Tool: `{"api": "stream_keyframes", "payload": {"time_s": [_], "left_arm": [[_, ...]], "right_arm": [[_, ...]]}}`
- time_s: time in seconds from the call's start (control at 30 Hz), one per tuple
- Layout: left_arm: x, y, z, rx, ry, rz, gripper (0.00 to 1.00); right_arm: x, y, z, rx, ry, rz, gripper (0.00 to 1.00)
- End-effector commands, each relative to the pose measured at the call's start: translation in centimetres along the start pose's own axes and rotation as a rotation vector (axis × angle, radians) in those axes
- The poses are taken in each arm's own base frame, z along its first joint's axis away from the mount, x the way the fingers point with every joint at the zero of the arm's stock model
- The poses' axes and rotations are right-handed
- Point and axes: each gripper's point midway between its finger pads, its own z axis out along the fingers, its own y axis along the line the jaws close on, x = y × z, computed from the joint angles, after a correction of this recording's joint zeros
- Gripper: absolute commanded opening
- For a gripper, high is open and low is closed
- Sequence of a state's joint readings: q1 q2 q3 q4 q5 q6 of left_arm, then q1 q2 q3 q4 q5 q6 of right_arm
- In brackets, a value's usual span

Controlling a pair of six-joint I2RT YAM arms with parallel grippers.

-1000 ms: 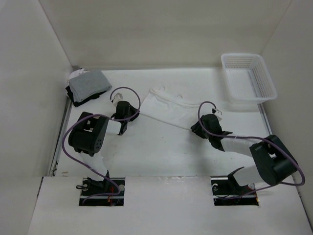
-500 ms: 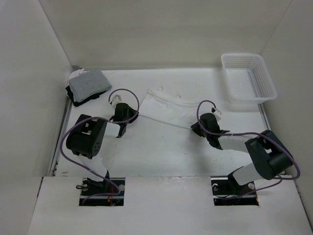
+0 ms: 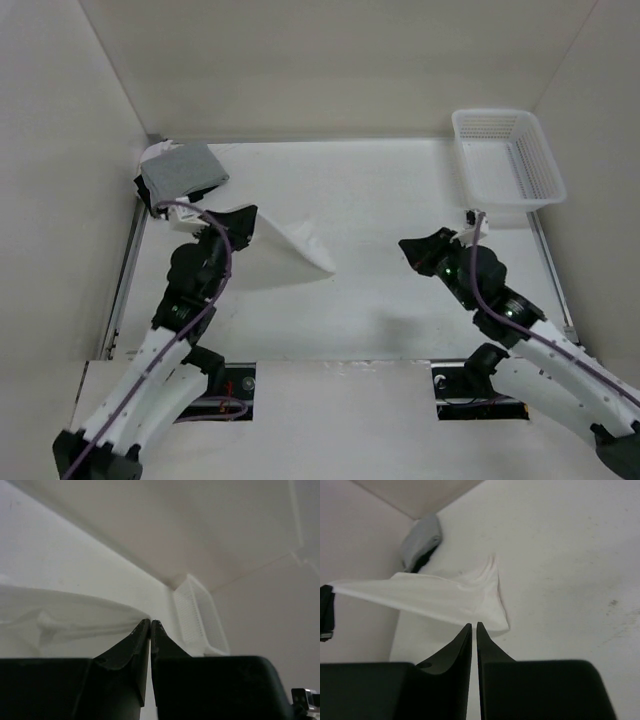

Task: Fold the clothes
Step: Fold the tank top

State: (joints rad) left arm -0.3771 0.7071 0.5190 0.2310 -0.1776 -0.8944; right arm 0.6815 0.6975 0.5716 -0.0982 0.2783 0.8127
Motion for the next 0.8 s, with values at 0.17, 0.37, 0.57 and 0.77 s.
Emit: {"api": "stream_keyframes", "payload": {"time_s": [0.17,0.37,0.57,0.77], "left_arm": [[-0.1,2.9,-6.7,-0.144,-0.005,0.071,0.0],[1.5,5.6,-7.6,-0.184,-0.003,0.043,0.0],[1.1,5.5,-8.9,-0.163,-0.007,0.047,0.0],[1.7,6.8,-10.3,-0.178,0.012,0.046,0.0]], "right_arm": [[6.0,3.7,-0.8,-0.083,0.208,-0.177,0.25],[14.1,6.2,6.9,-0.17,0.373,-0.246,0.42],[21.7,8.1,13.8,-0.193,0.527,-0.24,0.53],[25.7,9.3,17.1,-0.19,0.569,-0.195,0.53]]}}
